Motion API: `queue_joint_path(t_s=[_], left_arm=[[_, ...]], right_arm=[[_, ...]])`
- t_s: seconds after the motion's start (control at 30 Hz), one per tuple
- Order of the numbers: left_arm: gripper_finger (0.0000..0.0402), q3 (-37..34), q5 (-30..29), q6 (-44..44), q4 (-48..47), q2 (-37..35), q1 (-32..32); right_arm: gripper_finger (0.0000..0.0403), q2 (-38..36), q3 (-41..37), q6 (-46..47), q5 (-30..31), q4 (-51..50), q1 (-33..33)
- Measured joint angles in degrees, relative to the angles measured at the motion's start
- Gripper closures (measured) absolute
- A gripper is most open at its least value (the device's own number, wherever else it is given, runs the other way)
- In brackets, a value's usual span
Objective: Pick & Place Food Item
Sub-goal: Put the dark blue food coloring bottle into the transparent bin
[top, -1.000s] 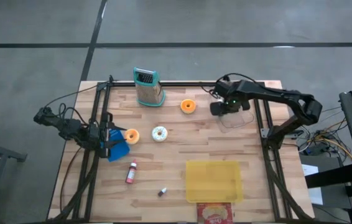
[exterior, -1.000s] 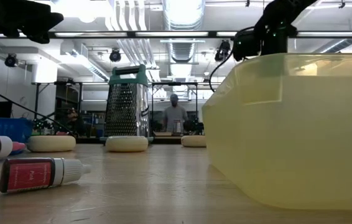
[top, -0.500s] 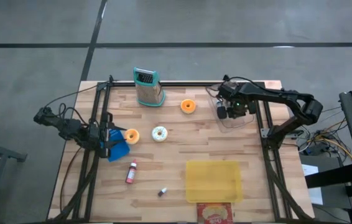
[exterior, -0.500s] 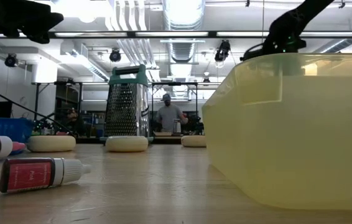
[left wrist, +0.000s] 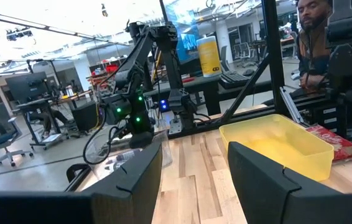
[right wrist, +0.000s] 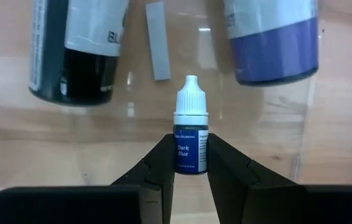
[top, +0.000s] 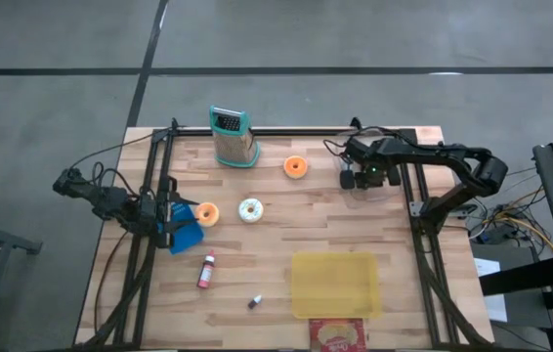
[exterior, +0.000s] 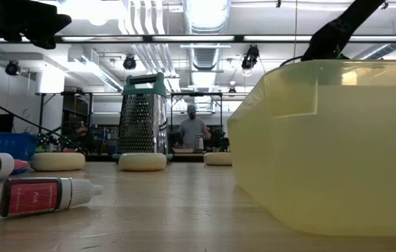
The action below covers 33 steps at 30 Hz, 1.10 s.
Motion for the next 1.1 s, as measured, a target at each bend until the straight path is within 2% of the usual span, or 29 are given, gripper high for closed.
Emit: queue_joint_path(t_s=[0.5, 1.1], left_arm=[[0.0213, -0.01, -0.01, 0.00, -0.02, 0.00, 0.00], [0.0213, 0.00, 0.00, 0.00, 0.00, -0.02, 0.00]], right_arm=[[0.0325, 0.11, -0.34, -0.12, -0.13, 1.04, -0.02], [0.0255, 0.11, -0.46, -0.13, -0.04, 2.10, 0.04]])
